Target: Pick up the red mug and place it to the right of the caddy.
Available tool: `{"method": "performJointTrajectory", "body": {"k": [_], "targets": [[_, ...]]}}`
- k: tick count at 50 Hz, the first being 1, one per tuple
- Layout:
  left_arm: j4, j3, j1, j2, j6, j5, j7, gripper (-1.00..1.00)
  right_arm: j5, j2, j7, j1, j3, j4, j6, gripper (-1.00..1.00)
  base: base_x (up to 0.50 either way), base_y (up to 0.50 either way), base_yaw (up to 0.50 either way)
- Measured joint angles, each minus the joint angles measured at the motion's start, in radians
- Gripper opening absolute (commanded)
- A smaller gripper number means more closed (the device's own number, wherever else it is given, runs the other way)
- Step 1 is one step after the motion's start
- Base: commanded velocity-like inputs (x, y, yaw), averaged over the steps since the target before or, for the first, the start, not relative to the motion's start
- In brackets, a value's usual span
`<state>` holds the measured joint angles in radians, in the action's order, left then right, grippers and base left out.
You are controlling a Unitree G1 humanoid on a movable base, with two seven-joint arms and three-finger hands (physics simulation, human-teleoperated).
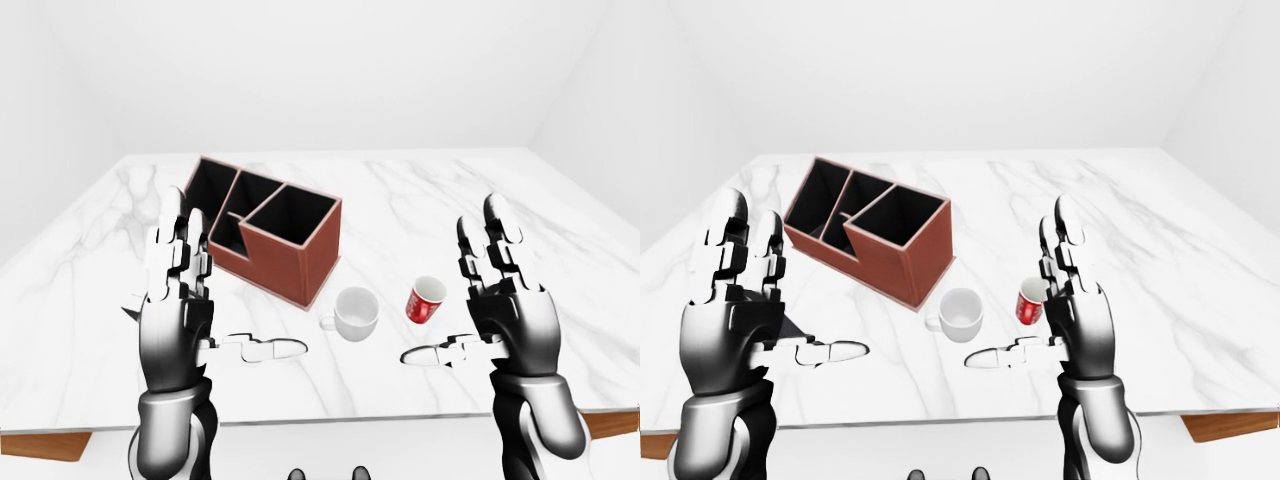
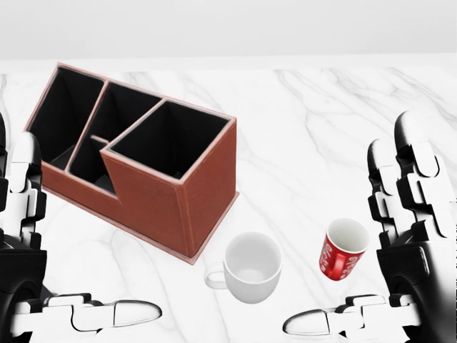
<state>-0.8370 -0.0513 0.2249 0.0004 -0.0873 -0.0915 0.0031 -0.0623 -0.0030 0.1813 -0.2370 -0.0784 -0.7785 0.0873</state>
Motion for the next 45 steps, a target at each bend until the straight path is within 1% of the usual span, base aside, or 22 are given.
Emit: {"method": "performJointTrajectory", "body": {"k": [25, 34, 45], "targets": [[0.000, 0.000, -0.003, 0.000, 0.000, 0.003, -0.001, 1.00, 0.011, 0.001, -0.004, 0.002, 0.006, 0.011, 0.000, 0.99, 0.48, -0.01, 0.00], [-0.006, 0.000, 0.000, 0.000, 0.000, 0.002, -0.001, 1.00, 0.008, 0.002, -0.009, -0.001, 0.008, -0.001, 0.000, 1.00, 0.05, 0.00, 0.00], [-0.012, 0.007, 0.000, 0.001, 0.000, 0.006, -0.005, 1.00, -0.027, 0.001, -0.015, 0.015, -0.014, -0.051, 0.000, 1.00, 0.00, 0.00, 0.00]]}}
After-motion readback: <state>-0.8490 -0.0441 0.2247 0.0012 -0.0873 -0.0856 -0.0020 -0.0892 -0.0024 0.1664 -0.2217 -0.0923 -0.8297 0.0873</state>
